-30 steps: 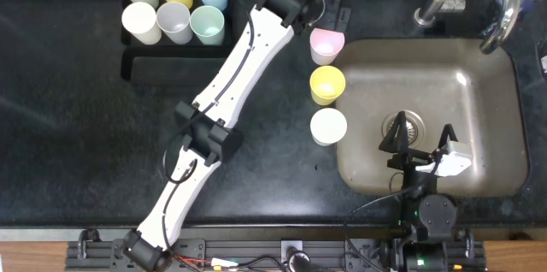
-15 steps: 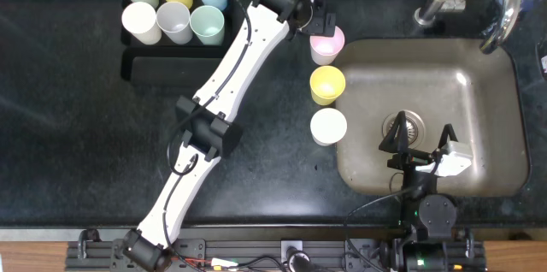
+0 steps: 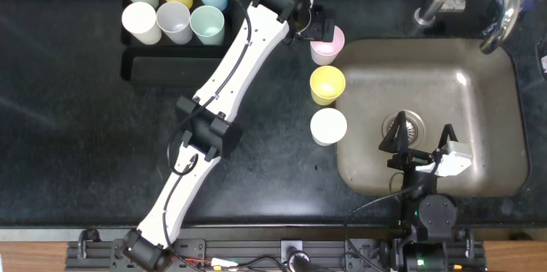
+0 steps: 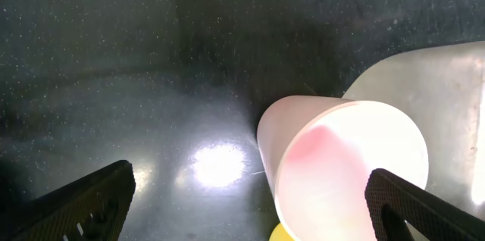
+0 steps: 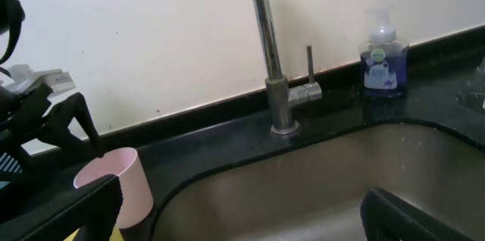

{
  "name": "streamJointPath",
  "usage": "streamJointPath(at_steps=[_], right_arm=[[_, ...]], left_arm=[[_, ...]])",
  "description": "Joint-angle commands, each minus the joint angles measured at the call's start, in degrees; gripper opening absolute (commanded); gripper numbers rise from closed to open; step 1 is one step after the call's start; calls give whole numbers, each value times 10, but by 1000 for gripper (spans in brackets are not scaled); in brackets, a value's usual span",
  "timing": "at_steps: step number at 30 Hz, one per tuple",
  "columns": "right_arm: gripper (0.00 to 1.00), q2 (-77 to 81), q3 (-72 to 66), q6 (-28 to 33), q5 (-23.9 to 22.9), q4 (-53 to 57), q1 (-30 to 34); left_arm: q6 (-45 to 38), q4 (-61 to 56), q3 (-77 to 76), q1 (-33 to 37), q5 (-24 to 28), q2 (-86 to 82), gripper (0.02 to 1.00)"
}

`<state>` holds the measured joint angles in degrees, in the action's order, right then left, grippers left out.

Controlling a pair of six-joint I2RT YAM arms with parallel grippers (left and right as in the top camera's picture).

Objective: Store Cups

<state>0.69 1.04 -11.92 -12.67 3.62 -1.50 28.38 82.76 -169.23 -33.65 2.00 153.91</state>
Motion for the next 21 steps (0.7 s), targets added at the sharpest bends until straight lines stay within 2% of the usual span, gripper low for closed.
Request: streamJointPath(at_steps=[1,7,8,9,11,12,14,15,21], right_arm=[[998,-5,-8,4,-3,-4,0],[998,-5,-8,4,-3,-4,0],[998,-5,-8,4,-3,-4,0],[998,-5,-8,4,-3,-4,0],[998,-5,-8,4,-3,-4,0],[998,-5,-8,4,-3,-4,0],[996,-5,-8,4,-3,-4,0],[998,-5,-8,4,-3,-4,0],[996,-5,-8,4,-3,-4,0]], left_arm=[[5,3,4,0,17,17,1000],[5,1,4,0,25,29,993],[5,1,4,0,24,30,947],[5,1,4,0,24,31,814],[5,4,4,1,24,33,794],[7,4,4,2,24,34,713],[7,0,4,2,24,38,202],[7,-2,4,2,24,38,36],[7,-43,4,13,22,9,36]])
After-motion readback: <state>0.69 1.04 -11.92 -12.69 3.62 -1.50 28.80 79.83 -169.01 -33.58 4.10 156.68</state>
